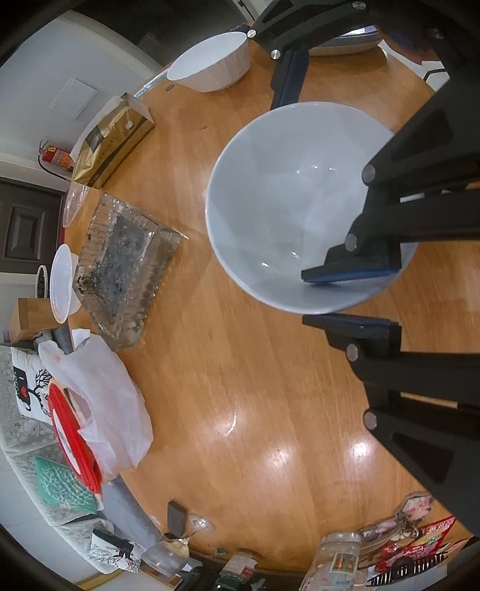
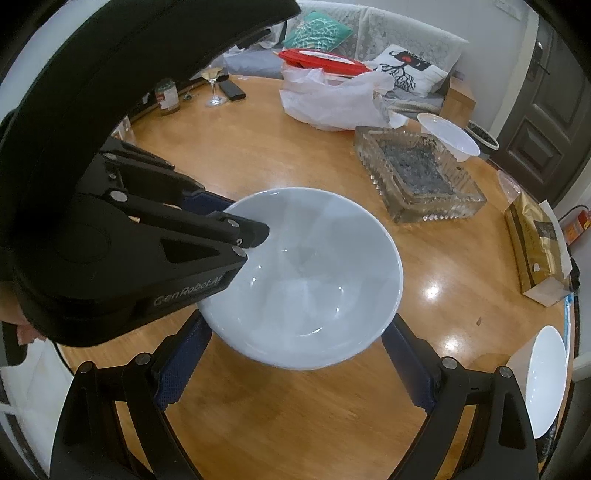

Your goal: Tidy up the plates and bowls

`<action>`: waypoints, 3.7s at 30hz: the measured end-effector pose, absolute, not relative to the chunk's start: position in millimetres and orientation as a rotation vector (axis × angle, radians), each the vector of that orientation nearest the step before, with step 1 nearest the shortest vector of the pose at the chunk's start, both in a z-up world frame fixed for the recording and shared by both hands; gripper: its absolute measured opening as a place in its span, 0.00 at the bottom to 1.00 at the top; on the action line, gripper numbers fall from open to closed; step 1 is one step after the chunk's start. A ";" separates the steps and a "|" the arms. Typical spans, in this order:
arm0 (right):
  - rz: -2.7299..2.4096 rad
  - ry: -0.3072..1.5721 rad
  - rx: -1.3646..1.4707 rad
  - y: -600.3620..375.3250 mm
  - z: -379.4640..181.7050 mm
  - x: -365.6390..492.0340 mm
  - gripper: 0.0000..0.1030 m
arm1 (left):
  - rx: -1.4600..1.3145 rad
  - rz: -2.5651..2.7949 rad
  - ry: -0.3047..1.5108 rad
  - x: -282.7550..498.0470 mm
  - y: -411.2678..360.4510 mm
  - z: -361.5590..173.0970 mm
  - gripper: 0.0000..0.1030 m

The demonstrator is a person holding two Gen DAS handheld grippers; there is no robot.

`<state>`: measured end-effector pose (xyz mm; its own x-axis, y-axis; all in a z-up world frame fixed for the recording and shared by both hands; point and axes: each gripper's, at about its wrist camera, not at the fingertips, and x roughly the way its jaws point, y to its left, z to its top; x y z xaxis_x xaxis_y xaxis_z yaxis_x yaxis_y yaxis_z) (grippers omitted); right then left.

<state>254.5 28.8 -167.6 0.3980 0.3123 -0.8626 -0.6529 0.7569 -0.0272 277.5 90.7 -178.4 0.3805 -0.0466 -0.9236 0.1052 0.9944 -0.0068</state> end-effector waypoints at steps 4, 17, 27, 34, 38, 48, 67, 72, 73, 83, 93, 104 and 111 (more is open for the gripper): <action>0.635 0.983 -0.391 27.9 -168.6 254.3 0.88 | 0.048 -0.093 1.182 277.7 90.9 -178.3 0.12; 0.623 0.919 -0.357 -32.9 -148.7 232.1 0.88 | 0.074 -0.046 1.059 275.1 71.0 -113.4 0.24; 0.402 0.852 -0.227 -178.9 -123.1 245.2 0.97 | 0.028 -0.166 1.037 297.7 -29.9 -94.5 0.42; 0.348 0.904 -0.215 -230.0 -144.1 259.6 0.99 | 0.051 -0.219 1.099 328.9 -103.3 -122.0 0.51; 0.340 0.961 -0.198 -235.2 -161.3 273.9 0.99 | 0.053 -0.241 1.136 340.1 -130.5 -143.7 0.51; 0.372 1.060 -0.154 -238.6 -191.6 310.0 0.99 | 0.057 -0.239 1.174 368.4 -164.4 -182.7 0.47; 0.434 1.074 -0.128 -229.3 -209.3 331.9 0.93 | 0.073 -0.276 1.191 371.8 -178.0 -202.1 0.11; 0.434 1.048 -0.109 -230.3 -204.7 324.8 0.92 | 0.091 -0.291 1.167 364.2 -179.2 -192.3 0.11; 0.434 1.040 -0.115 -229.8 -202.5 323.3 0.92 | 0.094 -0.293 1.163 362.9 -178.8 -190.3 0.11; 0.443 0.991 -0.124 -220.0 -174.0 300.4 0.91 | 0.121 -0.287 1.115 341.7 -171.2 -155.1 0.12; 0.466 0.929 -0.164 -190.1 -134.5 268.1 0.92 | 0.120 -0.268 1.067 306.1 -137.6 -118.0 0.12; 0.511 0.878 -0.235 -130.2 -99.8 241.9 0.91 | 0.097 -0.228 1.019 266.3 -74.2 -80.7 0.12; 0.556 0.885 -0.269 -83.1 -98.0 234.6 0.91 | 0.066 -0.196 1.018 251.9 -23.2 -75.9 0.12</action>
<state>234.6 -83.1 -98.0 0.5049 0.3463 -0.7906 -0.5621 0.8270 0.0032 251.9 -23.2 -75.9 0.5089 -0.1319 -0.8506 0.1935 0.9804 -0.0362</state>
